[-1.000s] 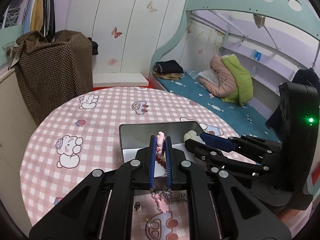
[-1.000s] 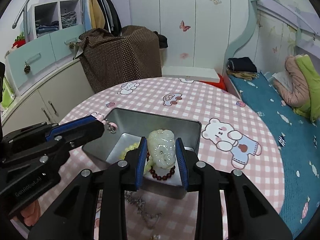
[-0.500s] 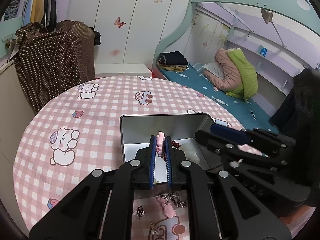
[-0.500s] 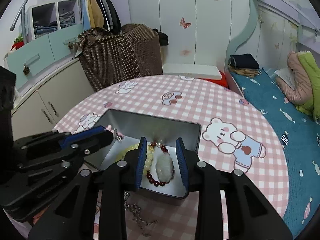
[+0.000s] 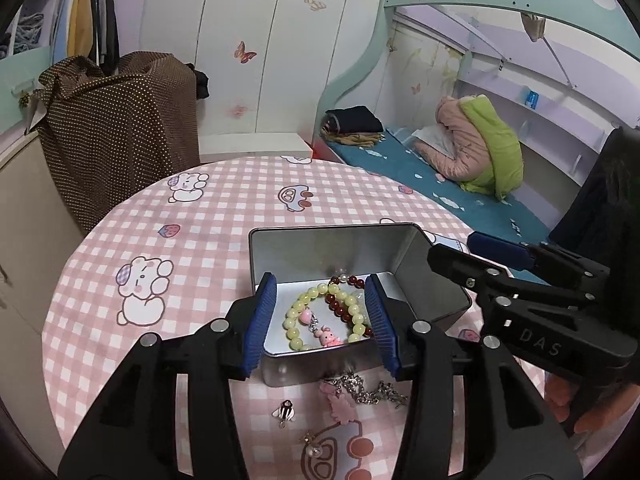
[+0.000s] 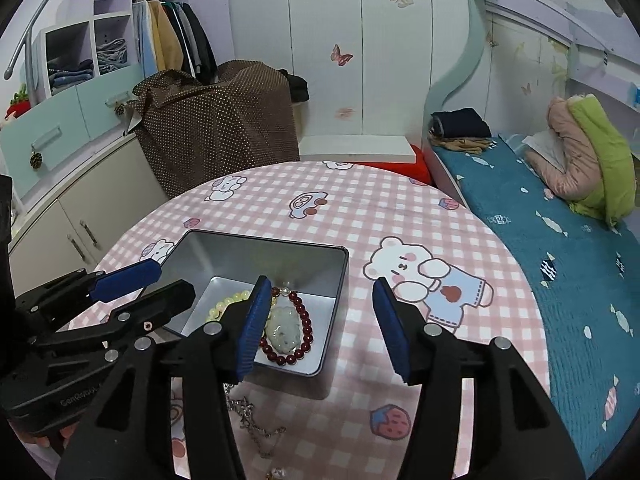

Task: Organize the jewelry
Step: 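Withdraw both tools from the tin box back toward the remaining jewelry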

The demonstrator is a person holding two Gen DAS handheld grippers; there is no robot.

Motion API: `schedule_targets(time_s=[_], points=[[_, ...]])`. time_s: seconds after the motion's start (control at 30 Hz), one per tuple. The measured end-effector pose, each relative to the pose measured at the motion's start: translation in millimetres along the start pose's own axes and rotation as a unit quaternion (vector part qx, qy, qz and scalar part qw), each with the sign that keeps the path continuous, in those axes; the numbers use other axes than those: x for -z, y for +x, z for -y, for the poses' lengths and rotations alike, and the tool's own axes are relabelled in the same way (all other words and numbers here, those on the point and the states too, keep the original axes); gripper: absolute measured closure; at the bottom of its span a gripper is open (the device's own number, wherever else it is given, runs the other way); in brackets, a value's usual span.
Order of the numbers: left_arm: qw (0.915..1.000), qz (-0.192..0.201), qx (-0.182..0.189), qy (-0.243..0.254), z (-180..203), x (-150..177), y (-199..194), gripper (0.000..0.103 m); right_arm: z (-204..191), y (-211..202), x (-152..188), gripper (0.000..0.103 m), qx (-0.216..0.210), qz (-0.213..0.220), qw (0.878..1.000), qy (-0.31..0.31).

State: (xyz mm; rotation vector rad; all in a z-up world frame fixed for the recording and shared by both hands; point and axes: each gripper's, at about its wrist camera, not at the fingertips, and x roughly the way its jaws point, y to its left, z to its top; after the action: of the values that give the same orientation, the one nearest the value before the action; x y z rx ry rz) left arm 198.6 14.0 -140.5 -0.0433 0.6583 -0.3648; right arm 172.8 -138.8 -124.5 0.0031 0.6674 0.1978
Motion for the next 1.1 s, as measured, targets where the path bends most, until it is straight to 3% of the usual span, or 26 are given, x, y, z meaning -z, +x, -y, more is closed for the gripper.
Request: schedule_targets(time_s=[0.43,0.67,0.87,1.1], points=[[0.9999,0.013,-0.01,-0.001,1.4,8.2,-26.3,0.047,-5.3,-20.9,4.8,0.047,0.005,0.013,1.0,-0.005],[0.9996,0.019,-0.02,-0.002,0.3,16.6,-42.2,0.032,-4.3,-31.2,10.7,0.028,0.017,0.016,1.0,0.0],[0.9993,0.021,-0.03,-0.001,-0.6,27.5,-53.7,0.013,0.1,-40.2,20.4,0.009,0.037,0.014,0.999,0.01],[0.9989,0.002,-0.047,0.005,-4.9,43.0,-54.6,0.01,16.2,-39.2,35.0,0.007,0.039,-0.02,0.997,0.061]])
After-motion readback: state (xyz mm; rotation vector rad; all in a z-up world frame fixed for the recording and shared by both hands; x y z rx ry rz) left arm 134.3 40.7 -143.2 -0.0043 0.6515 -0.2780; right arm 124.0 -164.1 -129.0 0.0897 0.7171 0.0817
